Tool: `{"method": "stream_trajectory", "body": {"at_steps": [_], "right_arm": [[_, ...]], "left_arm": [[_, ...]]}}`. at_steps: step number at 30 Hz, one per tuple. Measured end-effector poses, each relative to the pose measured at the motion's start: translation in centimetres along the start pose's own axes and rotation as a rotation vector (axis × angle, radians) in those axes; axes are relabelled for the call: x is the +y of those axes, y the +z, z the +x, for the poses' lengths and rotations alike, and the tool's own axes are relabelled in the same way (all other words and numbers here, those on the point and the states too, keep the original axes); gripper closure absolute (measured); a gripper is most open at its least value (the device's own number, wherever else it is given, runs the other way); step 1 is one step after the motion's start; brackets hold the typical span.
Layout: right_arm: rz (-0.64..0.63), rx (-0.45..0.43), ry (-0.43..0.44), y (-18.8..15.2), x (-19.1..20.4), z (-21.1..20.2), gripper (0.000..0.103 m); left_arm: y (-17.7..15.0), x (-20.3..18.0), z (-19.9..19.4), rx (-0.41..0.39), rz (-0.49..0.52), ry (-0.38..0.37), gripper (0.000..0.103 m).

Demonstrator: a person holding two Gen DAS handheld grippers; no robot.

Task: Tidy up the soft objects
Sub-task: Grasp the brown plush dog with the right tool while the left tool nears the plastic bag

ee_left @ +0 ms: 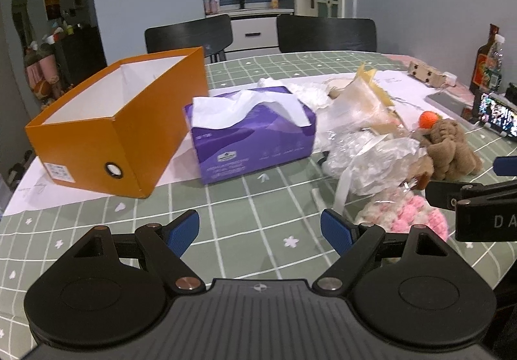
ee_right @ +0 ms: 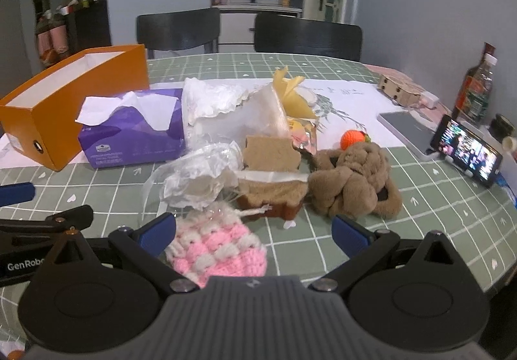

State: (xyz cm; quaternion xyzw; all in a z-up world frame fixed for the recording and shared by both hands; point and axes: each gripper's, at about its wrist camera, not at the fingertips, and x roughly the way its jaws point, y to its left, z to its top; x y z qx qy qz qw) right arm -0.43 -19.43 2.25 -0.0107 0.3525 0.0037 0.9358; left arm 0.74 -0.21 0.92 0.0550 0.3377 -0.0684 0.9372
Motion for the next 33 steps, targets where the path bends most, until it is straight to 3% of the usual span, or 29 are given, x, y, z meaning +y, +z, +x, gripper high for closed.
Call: {"method": "stream_trajectory", "body": {"at_steps": [6,11,16,20,24,27,30,33], "right_arm": [[-0.088,-0.001,0.055,0.6,-0.5,0.1,0.002],[-0.182,-0.04,0.035,1.6,-0.5,-0.7,0.002],[-0.21,-0.059,0.052,3.1,-1.5,-1.3,0.002],[-0.175,-0.047,0.107,4.3,-3.1,-1.4,0.002],[-0.15,-0.054,0.086,5.9,-4.9,-0.5,0.002],[-0.095,-0.029,0.11,7.6,-6.9,1.5,0.002],[0.003,0.031,0.19,8.9,-9.2,4.3,0.002],[0.039,0.074,0.197,9.3,-10.3,7.2,0.003]], "left_arm": [[0.4,-0.9,0.0,-0.027,0.004,-0.06,0.004],[0.7,-1.3,0.0,-0.045,-0.005,-0.144,0.004],[1.4,-2.2,-0.2,-0.061,0.018,-0.147,0.004],[2.3,-3.1,-0.5,-0.104,0.054,-0.159,0.004],[3.4,-4.3,-0.3,-0.119,0.065,-0.204,0.004],[3.7,-5.3,-0.1,-0.127,0.066,-0.234,0.004],[3.9,-6.4,0.8,-0.114,0.092,-0.212,0.004],[3.9,-7.2,1.8,-0.104,0.094,-0.211,0.004]]}}
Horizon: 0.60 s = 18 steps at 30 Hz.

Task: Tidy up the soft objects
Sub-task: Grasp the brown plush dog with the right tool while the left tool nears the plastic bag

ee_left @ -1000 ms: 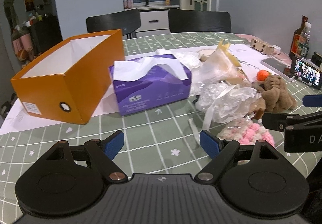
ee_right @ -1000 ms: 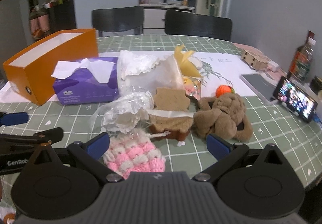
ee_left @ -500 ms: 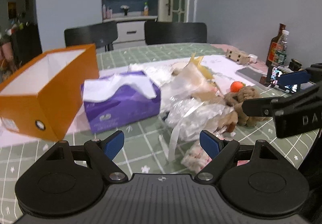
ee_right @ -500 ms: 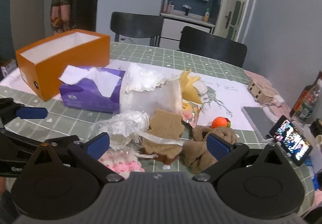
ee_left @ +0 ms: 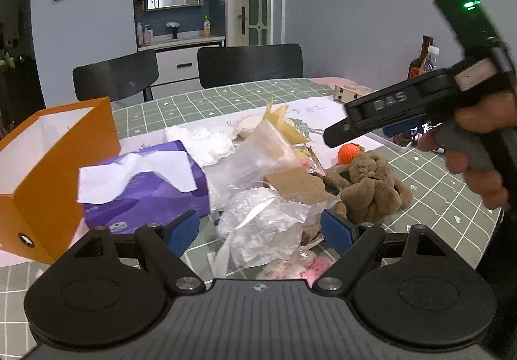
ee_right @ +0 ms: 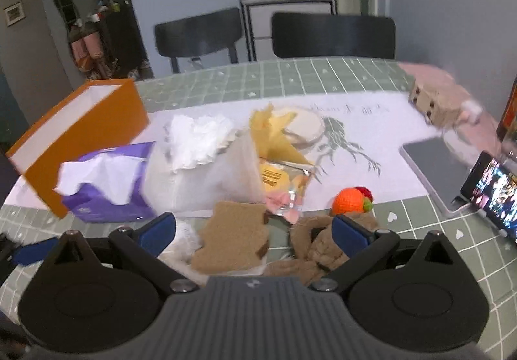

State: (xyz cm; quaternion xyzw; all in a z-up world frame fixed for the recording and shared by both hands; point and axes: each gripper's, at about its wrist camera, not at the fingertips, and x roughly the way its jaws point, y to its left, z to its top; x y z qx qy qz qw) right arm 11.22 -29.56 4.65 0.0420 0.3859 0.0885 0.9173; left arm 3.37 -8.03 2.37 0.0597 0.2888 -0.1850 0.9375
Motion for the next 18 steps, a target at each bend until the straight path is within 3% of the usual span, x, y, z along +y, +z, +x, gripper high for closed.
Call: {"method": "stream_trajectory", "body": {"at_steps": [8,14,18], "right_arm": [[-0.037,0.027,-0.09,-0.3,-2.9,2.4,0.003],[0.013,0.089,-0.127,-1.4,-6.2,3.8,0.003],[0.063,0.109,-0.113,-1.7,-7.1,4.7,0.008]], "left_arm": [[-0.5,-1.3,3.0,0.025,0.04,0.032,0.004],[-0.9,-1.9,5.0,0.034,0.069,0.085,0.004],[-1.0,-1.6,5.9,0.042,0.048,0.073,0.004]]}}
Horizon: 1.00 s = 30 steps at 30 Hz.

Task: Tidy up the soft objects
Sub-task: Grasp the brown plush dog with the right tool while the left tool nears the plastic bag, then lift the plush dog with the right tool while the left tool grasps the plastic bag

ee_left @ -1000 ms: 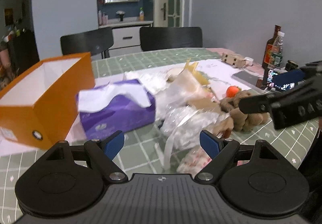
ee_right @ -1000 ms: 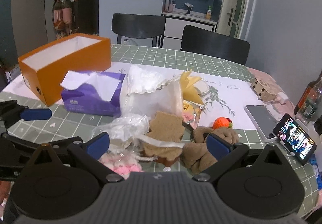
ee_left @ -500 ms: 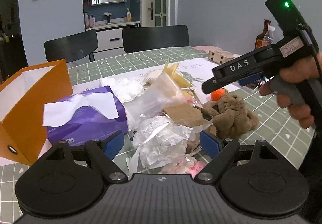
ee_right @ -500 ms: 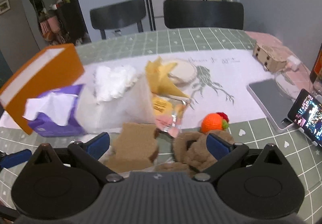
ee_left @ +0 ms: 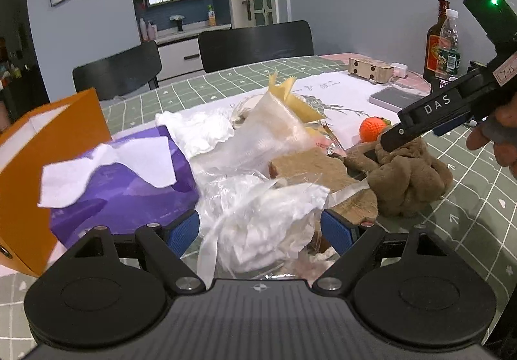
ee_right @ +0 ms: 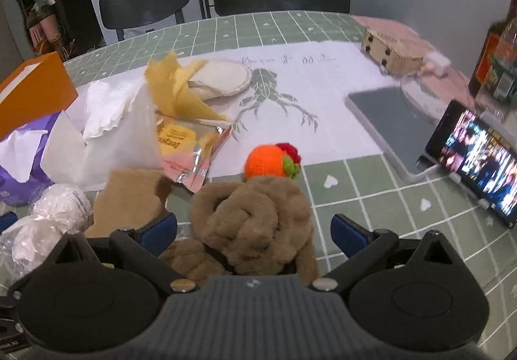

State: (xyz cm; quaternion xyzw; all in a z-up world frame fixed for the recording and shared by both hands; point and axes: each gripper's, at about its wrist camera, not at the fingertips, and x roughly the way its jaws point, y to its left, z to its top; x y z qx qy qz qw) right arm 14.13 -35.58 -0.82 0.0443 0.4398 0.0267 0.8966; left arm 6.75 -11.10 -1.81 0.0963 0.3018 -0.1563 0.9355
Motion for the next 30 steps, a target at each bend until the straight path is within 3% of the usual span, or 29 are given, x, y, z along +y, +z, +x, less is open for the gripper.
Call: {"method": "stream_trajectory", "body": {"at_steps": [4,9,23,27,30], "right_arm": [[0.01,0.026,0.02,-0.1,0.5,0.9,0.018],[-0.006,0.049,0.003,-0.6,0.8,1.5,0.018],[-0.005,0.076,-0.003,-0.9,0.8,2.3,0.014],[-0.006,0.076,-0.003,-0.9,0.8,2.4,0.014],[-0.007,0.079,-0.002,-0.8,0.8,2.3,0.014]], "left_arm": [[-0.2,0.1,0.5,0.015,-0.017,-0.003,0.004],[-0.1,0.1,1.0,0.013,-0.045,-0.008,0.004],[-0.1,-1.6,0.4,-0.051,-0.07,0.087,0.004],[0.1,-1.1,0.5,-0.055,-0.135,0.072,0.004],[0.1,-0.2,1.0,-0.02,-0.178,0.044,0.022]]}}
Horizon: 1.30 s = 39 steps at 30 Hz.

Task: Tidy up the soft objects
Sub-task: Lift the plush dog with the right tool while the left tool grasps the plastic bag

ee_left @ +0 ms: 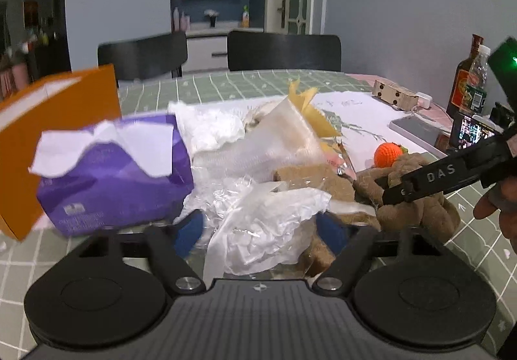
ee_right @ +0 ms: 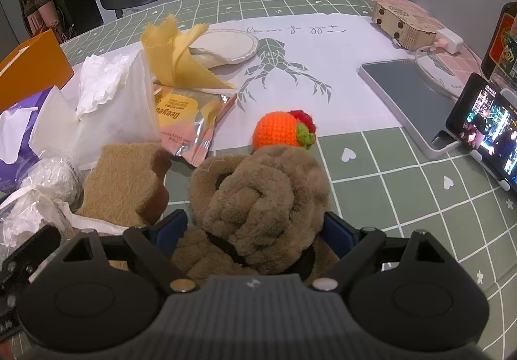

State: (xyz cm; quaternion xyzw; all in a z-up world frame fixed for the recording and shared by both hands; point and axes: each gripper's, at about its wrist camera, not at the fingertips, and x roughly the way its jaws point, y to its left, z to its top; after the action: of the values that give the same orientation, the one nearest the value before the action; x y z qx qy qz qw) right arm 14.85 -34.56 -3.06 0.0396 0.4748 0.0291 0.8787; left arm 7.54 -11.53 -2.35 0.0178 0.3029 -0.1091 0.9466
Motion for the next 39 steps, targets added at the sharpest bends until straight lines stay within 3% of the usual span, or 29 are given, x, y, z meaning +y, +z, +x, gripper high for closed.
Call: {"method": "stream_trajectory", "body": {"at_steps": [2,4,8,11,14,16,18,28,36,39], "right_arm": [[0.002,0.006,0.003,0.0,0.0,0.0,0.014],[0.001,0.015,0.005,0.0,0.0,0.1,0.014],[-0.001,0.02,0.009,0.0,0.0,0.2,0.015],[0.008,0.016,0.02,0.0,-0.2,-0.1,0.02],[0.026,0.01,0.038,0.1,-0.4,-0.5,0.03],[0.031,0.0,0.042,0.1,-0.6,-0.8,0.043],[0.031,-0.015,0.041,0.2,-0.7,-1.3,0.047],[0.008,-0.089,0.034,0.5,-0.7,-3.2,0.049],[0.038,-0.237,0.058,1.0,-1.7,-6.2,0.049],[0.052,-0.244,0.066,1.1,-1.9,-6.5,0.049]], "left_arm": [[-0.1,0.5,0.1,0.005,-0.019,-0.018,0.025],[-0.2,0.9,-0.1,0.007,-0.041,-0.039,0.037],[-0.3,1.3,-1.0,-0.024,-0.042,-0.063,0.051],[-0.3,1.3,-1.7,-0.041,-0.027,-0.071,0.058],[-0.3,1.5,-2.4,-0.061,-0.024,-0.078,0.059],[-0.2,1.7,-2.8,-0.081,-0.023,-0.084,0.059],[-0.1,1.7,-3.5,-0.097,-0.016,-0.086,0.059],[0.8,2.2,-6.0,-0.147,-0.016,-0.127,0.059],[1.9,3.3,-8.3,-0.203,-0.012,-0.123,0.059],[2.5,4.0,-9.2,-0.227,-0.008,-0.122,0.059]]}}
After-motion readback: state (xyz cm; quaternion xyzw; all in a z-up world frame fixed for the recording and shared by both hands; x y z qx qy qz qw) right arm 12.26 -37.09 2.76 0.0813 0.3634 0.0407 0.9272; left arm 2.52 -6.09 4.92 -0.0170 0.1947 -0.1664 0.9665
